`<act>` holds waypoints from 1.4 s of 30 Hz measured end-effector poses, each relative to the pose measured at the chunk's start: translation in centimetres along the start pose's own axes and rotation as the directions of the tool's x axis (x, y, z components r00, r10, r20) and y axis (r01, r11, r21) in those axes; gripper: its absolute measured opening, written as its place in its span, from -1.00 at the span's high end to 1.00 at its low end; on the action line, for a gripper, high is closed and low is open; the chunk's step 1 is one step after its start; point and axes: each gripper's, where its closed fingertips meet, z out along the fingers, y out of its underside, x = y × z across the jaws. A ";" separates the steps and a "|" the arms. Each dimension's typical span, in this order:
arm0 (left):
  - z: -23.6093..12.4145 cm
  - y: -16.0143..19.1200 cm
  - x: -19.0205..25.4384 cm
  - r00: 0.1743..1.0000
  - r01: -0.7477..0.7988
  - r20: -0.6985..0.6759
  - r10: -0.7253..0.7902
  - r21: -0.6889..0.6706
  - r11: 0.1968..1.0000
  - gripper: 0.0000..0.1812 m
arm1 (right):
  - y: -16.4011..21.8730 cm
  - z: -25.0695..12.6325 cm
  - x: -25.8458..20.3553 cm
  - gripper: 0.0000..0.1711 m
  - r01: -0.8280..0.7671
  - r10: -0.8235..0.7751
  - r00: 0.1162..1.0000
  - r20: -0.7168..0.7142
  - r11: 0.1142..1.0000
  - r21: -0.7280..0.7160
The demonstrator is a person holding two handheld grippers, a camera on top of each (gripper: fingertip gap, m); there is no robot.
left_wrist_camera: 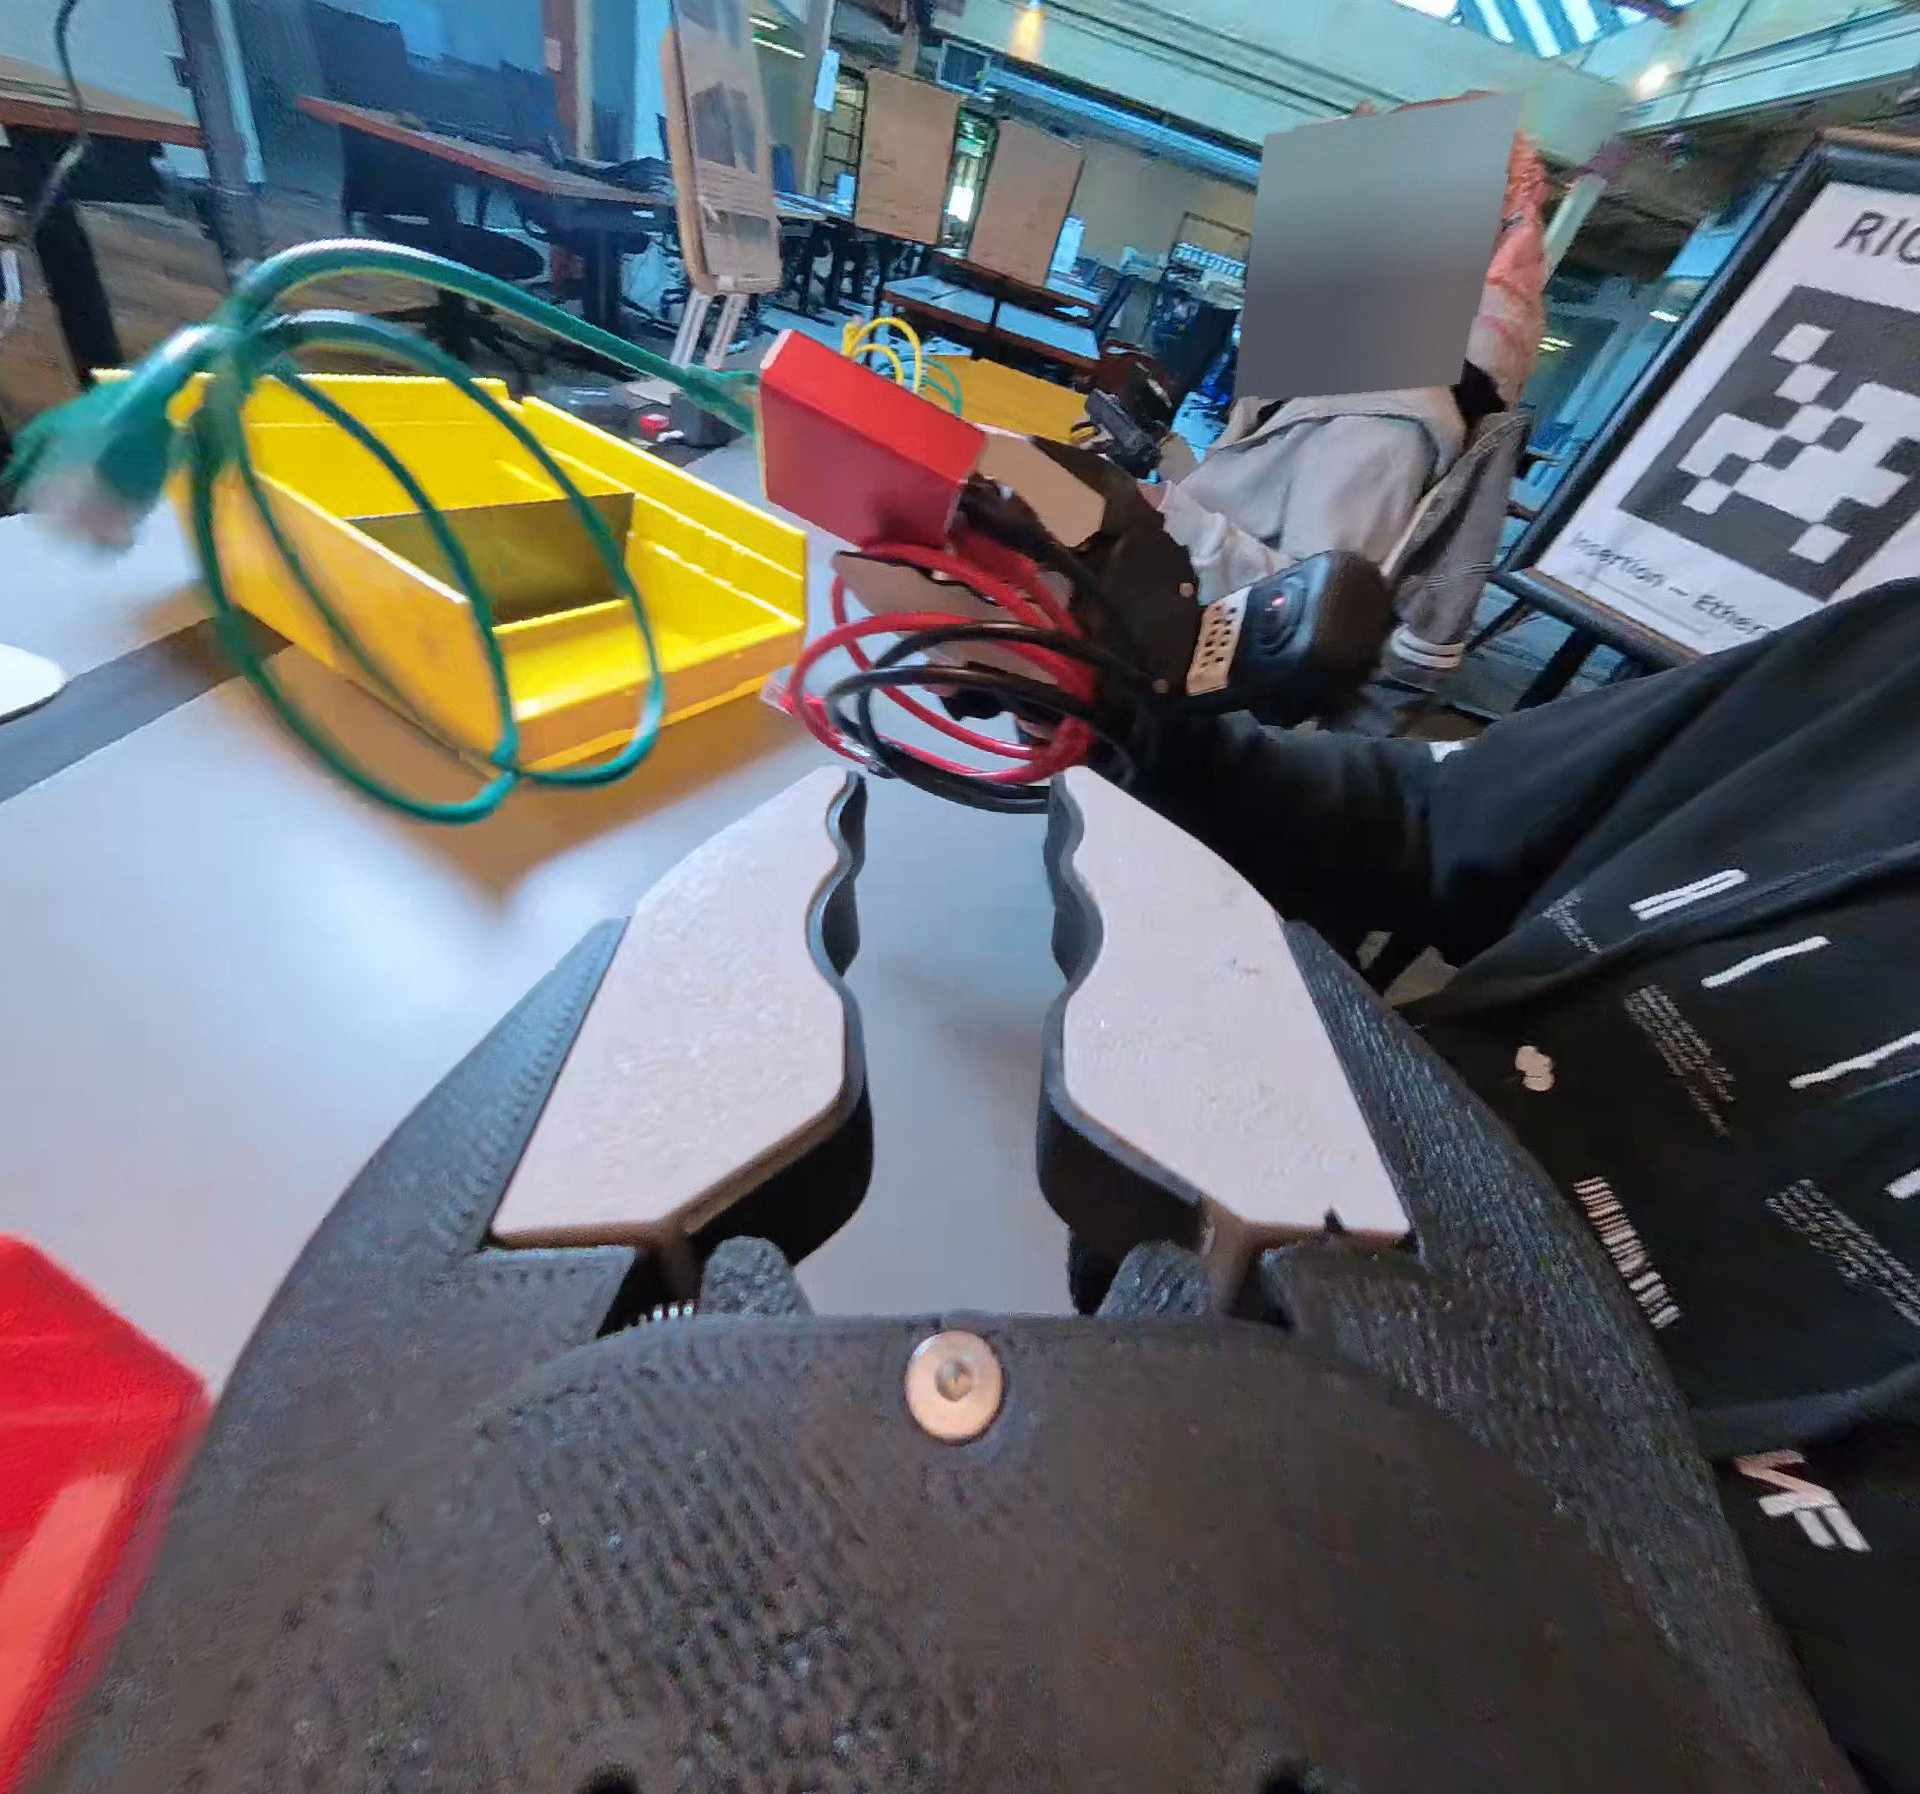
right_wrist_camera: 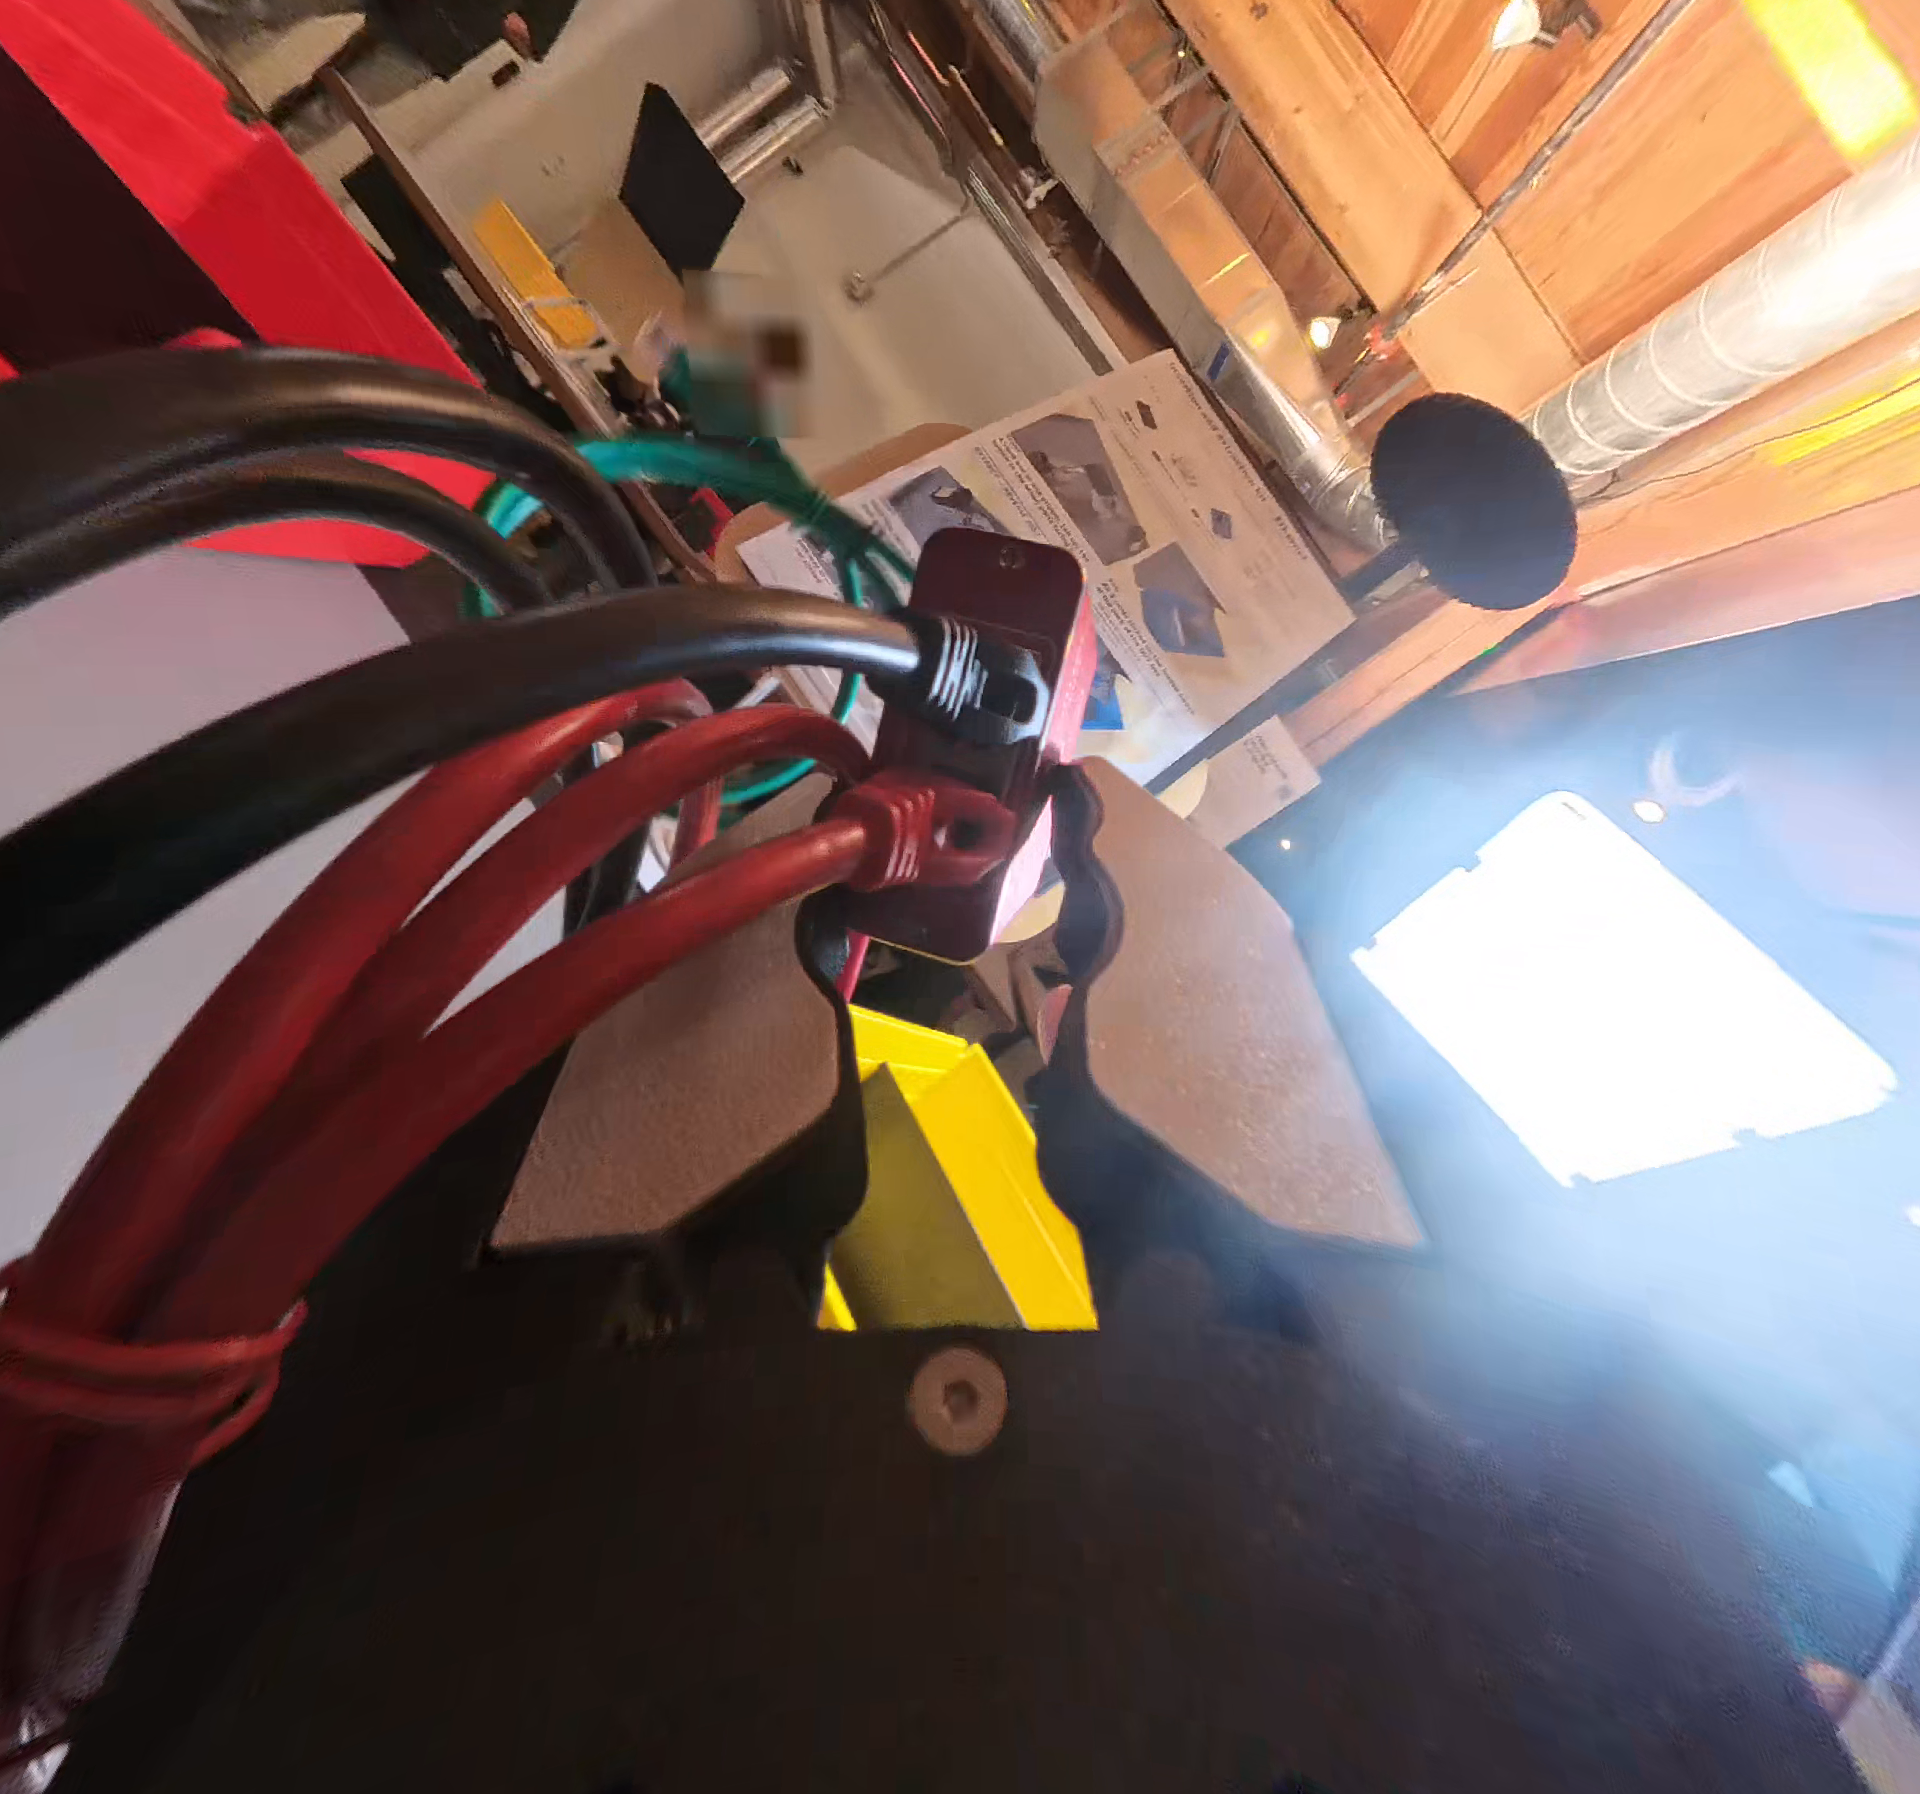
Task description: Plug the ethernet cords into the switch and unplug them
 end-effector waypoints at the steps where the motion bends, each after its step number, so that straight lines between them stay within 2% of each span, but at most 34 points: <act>1: 0.4 0.0 0.3 1.000 0.014 -0.006 -0.014 0.003 1.000 0.62 | -0.1 0.0 0.0 0.57 0.047 -0.047 0.999 -0.001 0.999 0.001; 3: 1.8 0.1 0.3 0.998 0.068 0.004 -0.068 0.020 0.997 0.59 | -0.8 0.1 -1.4 0.58 0.188 -0.189 0.982 0.006 0.982 0.028; 6: 4.6 1.6 -1.1 0.978 0.201 0.051 -0.203 0.040 0.979 0.48 | -2.6 0.2 -5.6 0.57 0.318 -0.326 0.942 0.083 0.943 0.093; 8: 5.9 3.3 -2.0 0.929 0.370 0.023 -0.370 0.013 0.929 0.37 | -3.9 0.0 -8.4 0.57 0.363 -0.385 0.913 0.132 0.917 0.162; 10: 6.4 4.1 -2.3 0.843 0.534 -0.076 -0.532 0.004 0.845 0.32 | -4.9 -0.4 -11.0 0.58 0.398 -0.439 0.881 0.175 0.889 0.229; 12: 6.2 5.1 -2.4 0.753 0.642 -0.159 -0.638 -0.036 0.766 0.40 | -5.8 -1.2 -12.7 0.57 0.430 -0.494 0.849 0.186 0.852 0.299; 14: 5.7 5.7 -2.9 0.719 0.678 -0.180 -0.672 -0.035 0.734 0.58 | -6.1 -1.8 -13.7 0.56 0.443 -0.524 0.829 0.198 0.829 0.341; 15: 5.6 5.8 -3.0 0.711 0.685 -0.184 -0.679 -0.038 0.728 0.64 | -6.2 -1.9 -13.9 0.54 0.443 -0.526 0.826 0.199 0.827 0.347; 17: 5.6 5.5 -3.0 0.768 0.625 -0.159 -0.620 -0.023 0.780 0.65 | -6.1 -1.9 -13.8 0.49 0.421 -0.504 0.836 0.215 0.842 0.338; 20: 4.8 3.7 -2.9 0.830 0.547 -0.155 -0.536 0.043 0.836 0.67 | -5.8 -1.7 -12.0 0.42 0.329 -0.400 0.882 0.247 0.901 0.283; 22: 4.0 2.6 -3.1 0.879 0.471 -0.137 -0.458 0.096 0.877 0.67 | -4.9 -1.6 -10.8 0.51 0.178 -0.235 0.912 0.335 0.965 0.193; 24: 3.4 1.7 -3.2 0.919 0.391 -0.115 -0.378 0.130 0.911 0.67 | -4.2 -1.7 -10.2 0.58 -0.041 0.001 0.895 0.446 0.996 0.080; 25: 3.2 1.2 -3.1 0.932 0.359 -0.116 -0.344 0.148 0.922 0.68 | -4.0 -1.7 -10.1 0.57 -0.190 0.168 0.845 0.507 0.982 -0.008; 27: 3.2 0.5 -2.8 0.956 0.292 -0.096 -0.279 0.168 0.942 0.68 | -4.5 -2.2 -10.3 0.57 -0.466 0.472 0.626 0.621 0.865 -0.188; 29: 3.4 0.1 -2.3 0.977 0.210 -0.064 -0.202 0.177 0.962 0.68 | -6.1 -2.7 -9.8 0.54 -0.629 0.629 0.416 0.657 0.721 -0.292; 30: 3.6 0.0 -2.0 0.985 0.173 -0.052 -0.167 0.177 0.969 0.67 | -6.7 -2.8 -9.4 0.54 -0.675 0.665 0.352 0.659 0.668 -0.314; 32: 3.9 -0.3 -1.5 0.993 0.116 -0.024 -0.114 0.188 0.975 0.68 | -7.4 -2.7 -8.4 0.55 -0.722 0.690 0.340 0.639 0.627 -0.293; 33: 3.9 -0.5 -1.4 0.995 0.095 -0.004 -0.096 0.192 0.977 0.68 | -7.3 -2.4 -7.6 0.54 -0.724 0.691 0.391 0.608 0.639 -0.260; 35: 3.8 -0.9 -1.6 0.997 0.052 0.045 -0.062 0.199 0.979 0.68 | -7.4 -2.1 -5.5 0.56 -0.684 0.635 0.561 0.531 0.717 -0.135; 36: 3.7 -1.1 -1.8 0.997 0.037 0.065 -0.051 0.205 0.978 0.68 | -7.7 -2.2 -5.1 0.61 -0.657 0.603 0.601 0.525 0.747 -0.105; 37: 3.6 -1.3 -1.9 0.996 0.032 0.069 -0.047 0.208 0.978 0.67 | -8.2 -2.6 -5.6 0.63 -0.647 0.590 0.586 0.556 0.753 -0.117; 40: 3.6 -1.5 -1.8 0.998 0.030 0.045 -0.041 0.227 0.974 0.68 | -8.6 -3.6 -9.8 0.63 -0.657 0.656 0.341 0.674 0.679 -0.328; 42: 3.7 -1.6 -1.0 1.000 0.021 0.009 -0.024 0.245 0.969 0.68 | -8.0 -3.4 -11.4 0.63 -0.674 0.694 0.264 0.670 0.629 -0.386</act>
